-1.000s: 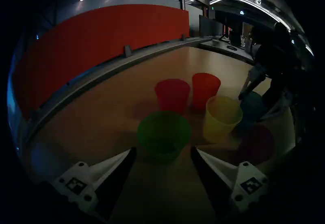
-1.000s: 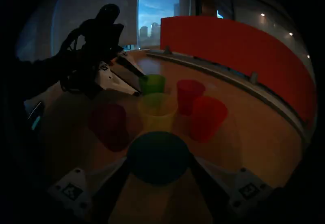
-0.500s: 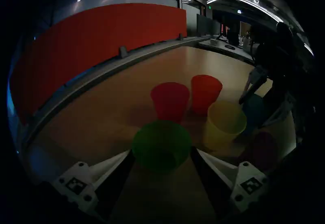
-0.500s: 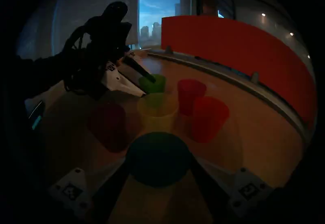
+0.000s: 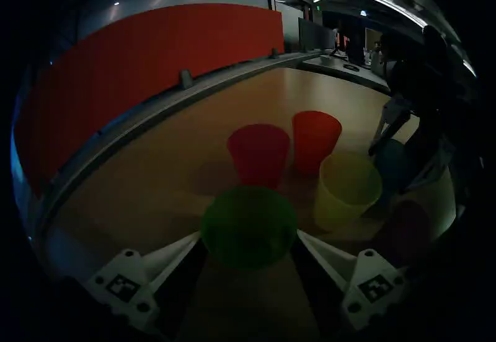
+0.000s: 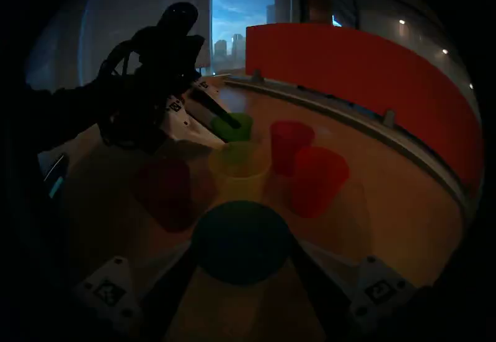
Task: Pour water
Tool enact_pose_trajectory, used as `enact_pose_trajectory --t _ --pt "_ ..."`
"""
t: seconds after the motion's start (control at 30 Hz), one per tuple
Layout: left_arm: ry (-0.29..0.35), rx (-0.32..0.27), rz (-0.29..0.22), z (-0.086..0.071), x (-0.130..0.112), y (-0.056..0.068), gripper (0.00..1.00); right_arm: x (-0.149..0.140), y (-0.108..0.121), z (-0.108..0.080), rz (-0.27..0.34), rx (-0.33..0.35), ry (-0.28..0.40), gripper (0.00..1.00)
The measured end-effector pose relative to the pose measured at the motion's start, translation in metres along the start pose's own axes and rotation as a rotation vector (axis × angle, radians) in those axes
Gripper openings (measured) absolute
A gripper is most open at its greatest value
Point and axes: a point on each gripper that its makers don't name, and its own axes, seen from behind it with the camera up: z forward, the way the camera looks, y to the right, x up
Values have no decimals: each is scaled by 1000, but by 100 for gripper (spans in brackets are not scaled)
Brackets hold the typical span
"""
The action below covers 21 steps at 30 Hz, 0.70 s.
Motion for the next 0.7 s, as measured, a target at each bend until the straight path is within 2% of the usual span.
enact_pose_trajectory --t 0.7 --pt "17 7 -4 -12 5 1 85 0 2 0 16 -9 20 92"
